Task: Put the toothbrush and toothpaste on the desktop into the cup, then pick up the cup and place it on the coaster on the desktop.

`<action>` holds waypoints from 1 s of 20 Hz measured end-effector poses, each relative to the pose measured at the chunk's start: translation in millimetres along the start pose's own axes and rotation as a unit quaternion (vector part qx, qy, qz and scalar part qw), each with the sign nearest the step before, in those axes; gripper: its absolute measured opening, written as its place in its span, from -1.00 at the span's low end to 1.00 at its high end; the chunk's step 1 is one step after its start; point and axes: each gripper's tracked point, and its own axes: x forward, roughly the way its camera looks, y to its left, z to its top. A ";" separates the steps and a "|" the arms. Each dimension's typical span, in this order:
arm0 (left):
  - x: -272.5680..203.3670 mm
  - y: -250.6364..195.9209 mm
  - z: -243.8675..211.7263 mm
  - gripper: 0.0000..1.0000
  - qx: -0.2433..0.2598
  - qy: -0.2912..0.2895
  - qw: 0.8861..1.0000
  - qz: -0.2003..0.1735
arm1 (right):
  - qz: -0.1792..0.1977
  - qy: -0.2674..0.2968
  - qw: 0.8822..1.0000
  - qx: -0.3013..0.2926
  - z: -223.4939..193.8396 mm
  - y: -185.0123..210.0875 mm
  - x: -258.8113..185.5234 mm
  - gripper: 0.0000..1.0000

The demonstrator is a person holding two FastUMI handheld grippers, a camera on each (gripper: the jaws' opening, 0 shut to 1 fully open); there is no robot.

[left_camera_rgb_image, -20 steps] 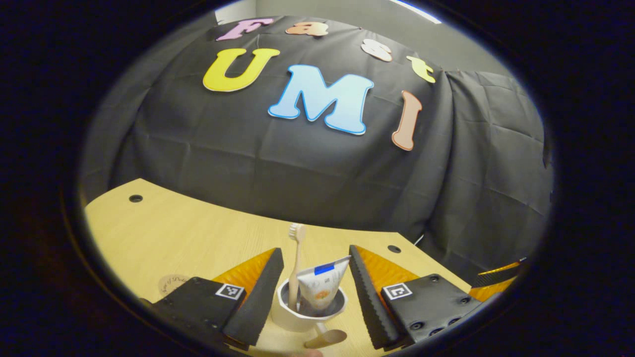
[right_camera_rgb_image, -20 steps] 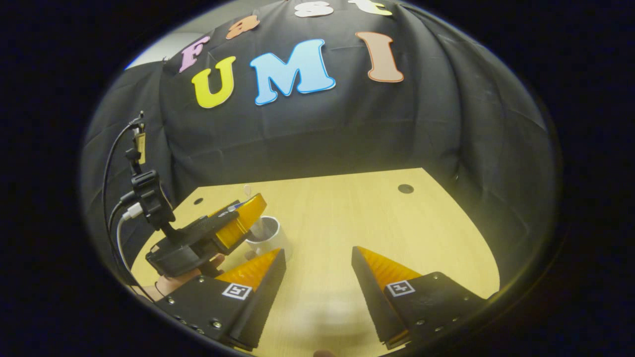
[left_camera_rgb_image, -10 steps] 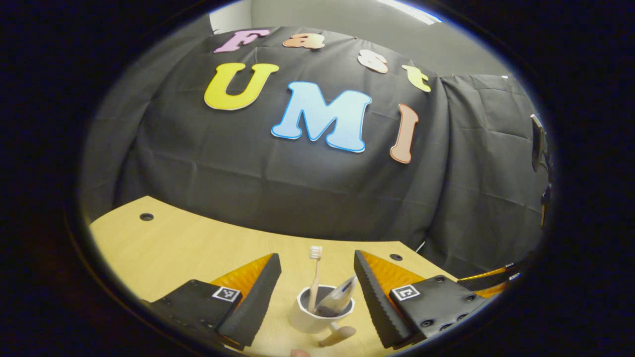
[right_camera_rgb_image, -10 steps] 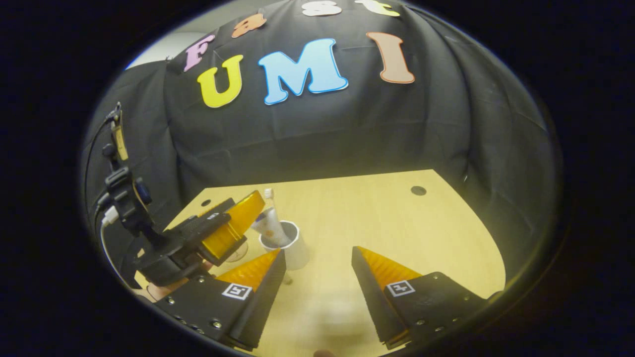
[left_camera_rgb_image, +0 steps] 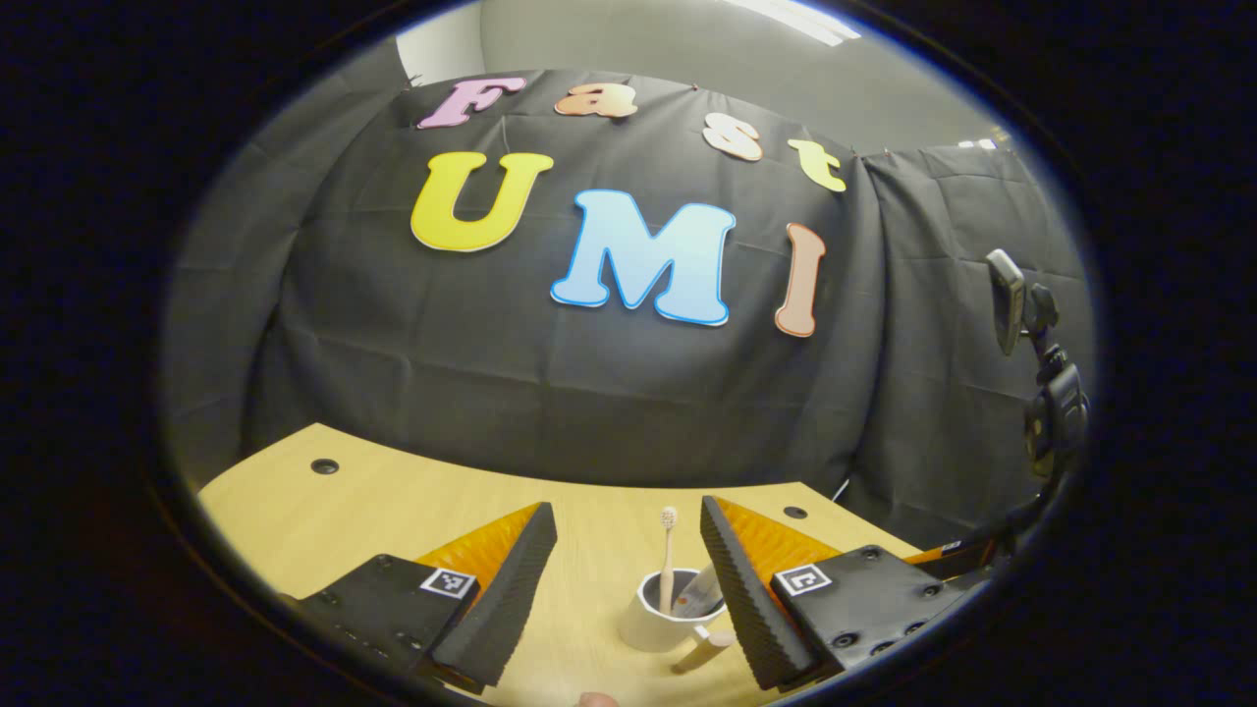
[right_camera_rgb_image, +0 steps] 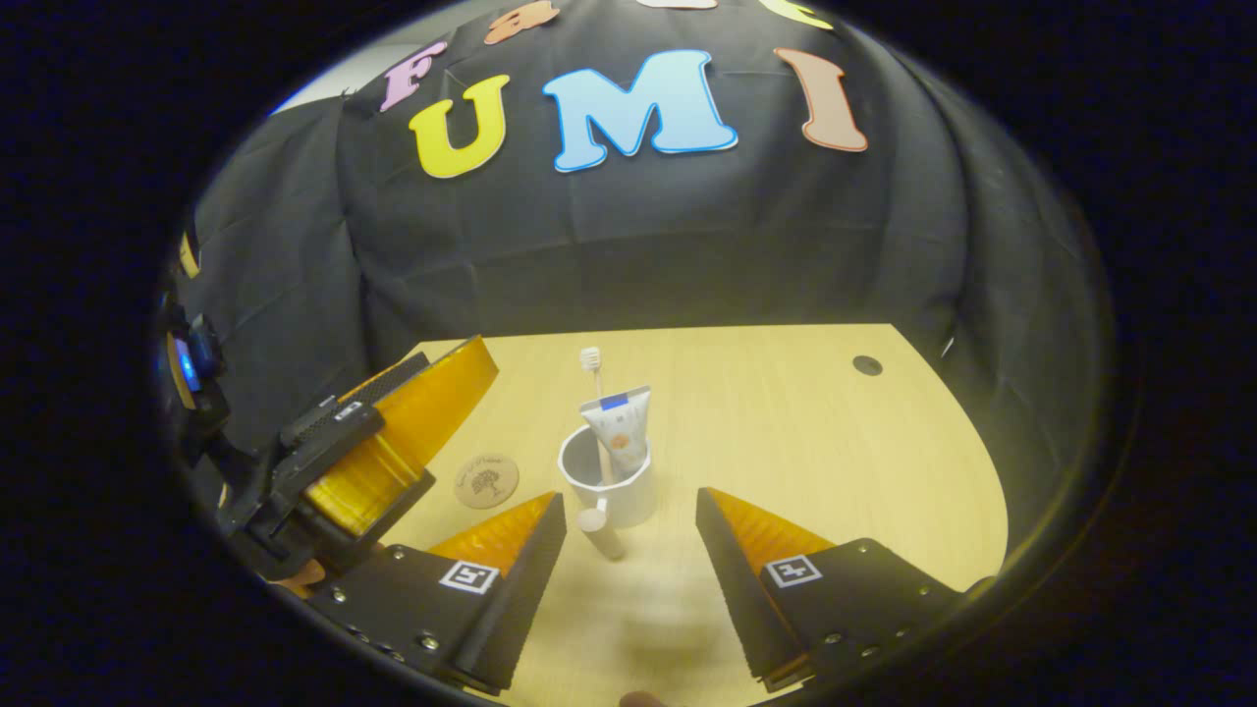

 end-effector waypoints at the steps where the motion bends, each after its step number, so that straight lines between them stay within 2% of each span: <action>1: -3.8 3.6 1.6 0.93 0.000 0.001 1.000 0.003 | 0.003 0.008 1.000 -0.005 -0.5 5.1 5.3 0.63; 5: -19.2 23.9 3.9 0.93 0.005 0.009 1.000 0.021 | -0.001 0.047 0.998 -0.029 -13.5 16.6 21.0 0.67; 8: -33.8 40.8 5.9 0.89 0.005 0.014 0.999 0.038 | -0.017 0.090 0.995 -0.038 -23.2 15.6 35.1 0.66; 14: -53.0 59.7 15.6 0.89 -0.002 0.016 0.998 0.059 | -0.023 0.141 0.990 -0.003 -31.3 18.4 57.3 0.66; 20: -63.8 63.4 21.1 0.89 0.009 0.019 0.998 0.064 | -0.039 0.180 0.983 0.000 -41.0 10.0 78.9 0.67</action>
